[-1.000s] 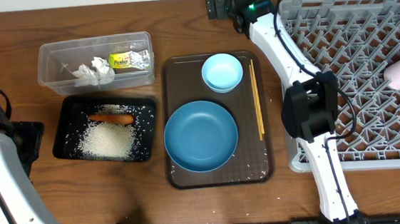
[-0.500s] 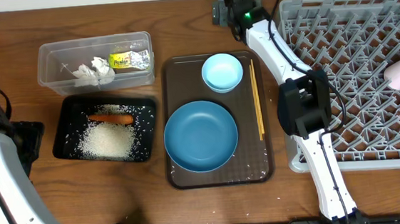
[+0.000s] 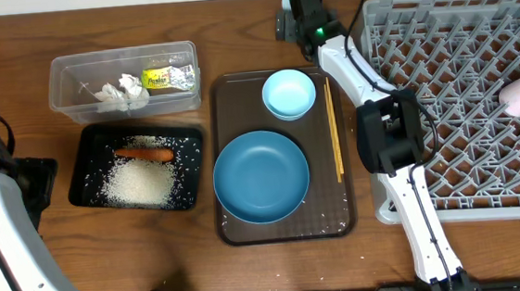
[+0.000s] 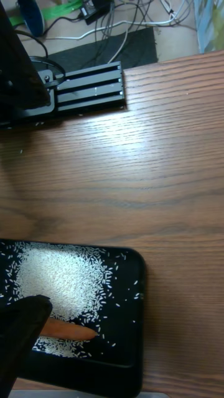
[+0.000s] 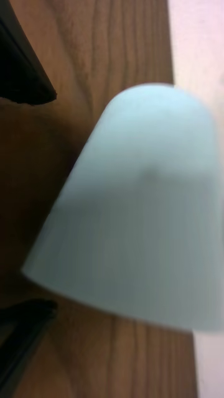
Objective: Sort waste into correct bins and load items into the dishwasher rack
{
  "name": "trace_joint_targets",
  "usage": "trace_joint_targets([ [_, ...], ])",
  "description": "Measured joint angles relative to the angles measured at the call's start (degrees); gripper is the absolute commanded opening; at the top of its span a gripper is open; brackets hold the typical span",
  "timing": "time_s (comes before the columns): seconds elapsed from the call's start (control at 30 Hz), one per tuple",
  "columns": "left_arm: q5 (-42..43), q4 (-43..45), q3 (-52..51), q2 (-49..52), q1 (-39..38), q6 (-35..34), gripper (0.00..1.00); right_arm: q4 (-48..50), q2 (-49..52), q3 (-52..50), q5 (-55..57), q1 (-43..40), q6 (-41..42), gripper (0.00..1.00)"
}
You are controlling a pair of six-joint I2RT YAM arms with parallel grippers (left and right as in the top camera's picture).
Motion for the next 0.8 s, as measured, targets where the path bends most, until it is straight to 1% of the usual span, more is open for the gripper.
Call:
trace_joint_targets([
  [0.07, 0.0, 0.0, 0.0, 0.0, 0.0, 0.0, 0.98, 0.7, 0.2, 0.0, -1.3, -0.3, 0.0, 0.91],
  [0.13, 0.0, 0.0, 0.0, 0.0, 0.0, 0.0, 0.98, 1.8, 0.2, 0.0, -2.4, -0.7, 0.0, 0.9],
  [0.4, 0.0, 0.0, 0.0, 0.0, 0.0, 0.0, 0.98, 3.1, 0.2, 0.0, -4.3, -1.3, -3.0, 0.94],
  [0.53, 0.0, 0.0, 0.0, 0.0, 0.0, 0.0, 0.98, 3.2, 0.2, 0.0, -4.7, -1.3, -4.0, 0.88],
  [0.67, 0.0, 0.0, 0.0, 0.0, 0.0, 0.0, 0.98, 3.7, 0.2, 0.0, -6.3, -1.3, -4.6, 0.88],
  [0.8, 0.0, 0.0, 0.0, 0.0, 0.0, 0.0, 0.98, 4.1, 0.2, 0.0, -8.1, -1.2, -5.1, 0.79],
])
